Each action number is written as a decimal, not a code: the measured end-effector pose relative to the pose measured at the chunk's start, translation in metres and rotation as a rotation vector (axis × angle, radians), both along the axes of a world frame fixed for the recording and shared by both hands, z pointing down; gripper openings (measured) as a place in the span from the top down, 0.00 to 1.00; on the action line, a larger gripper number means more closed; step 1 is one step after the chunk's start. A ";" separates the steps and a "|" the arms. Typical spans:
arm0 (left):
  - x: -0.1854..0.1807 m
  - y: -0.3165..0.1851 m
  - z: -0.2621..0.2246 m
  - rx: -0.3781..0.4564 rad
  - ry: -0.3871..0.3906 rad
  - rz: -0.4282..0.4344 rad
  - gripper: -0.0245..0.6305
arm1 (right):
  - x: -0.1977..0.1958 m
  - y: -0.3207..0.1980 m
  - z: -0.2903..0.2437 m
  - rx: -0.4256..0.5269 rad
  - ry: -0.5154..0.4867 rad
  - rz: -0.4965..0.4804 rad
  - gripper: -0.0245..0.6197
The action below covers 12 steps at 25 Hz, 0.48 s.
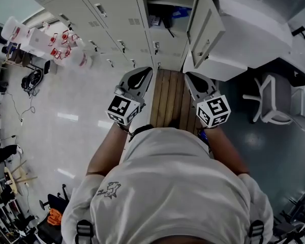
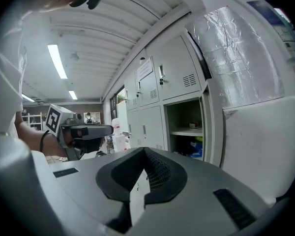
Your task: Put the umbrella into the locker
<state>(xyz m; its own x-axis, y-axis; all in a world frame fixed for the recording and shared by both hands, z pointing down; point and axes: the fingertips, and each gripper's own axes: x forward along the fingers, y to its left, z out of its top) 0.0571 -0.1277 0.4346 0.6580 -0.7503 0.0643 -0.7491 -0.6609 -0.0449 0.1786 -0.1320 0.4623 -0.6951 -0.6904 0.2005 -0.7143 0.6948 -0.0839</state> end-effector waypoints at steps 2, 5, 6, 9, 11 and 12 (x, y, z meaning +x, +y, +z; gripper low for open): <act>-0.005 0.009 -0.002 0.008 -0.002 0.011 0.94 | -0.006 0.007 -0.004 0.006 -0.001 0.000 0.90; -0.018 0.021 -0.003 0.005 -0.003 0.019 0.95 | -0.018 0.019 -0.008 0.004 -0.005 0.005 0.90; -0.023 0.027 -0.004 0.003 0.000 0.024 0.95 | -0.023 0.025 -0.008 0.001 -0.006 0.005 0.90; -0.042 0.047 -0.007 0.012 -0.014 0.043 0.95 | -0.043 0.040 -0.008 0.015 -0.011 0.000 0.90; -0.059 0.062 -0.007 0.006 -0.020 0.051 0.95 | -0.056 0.052 -0.010 0.026 -0.007 0.009 0.90; -0.067 0.070 -0.007 0.001 -0.018 0.055 0.95 | -0.062 0.059 -0.012 0.028 -0.004 0.015 0.90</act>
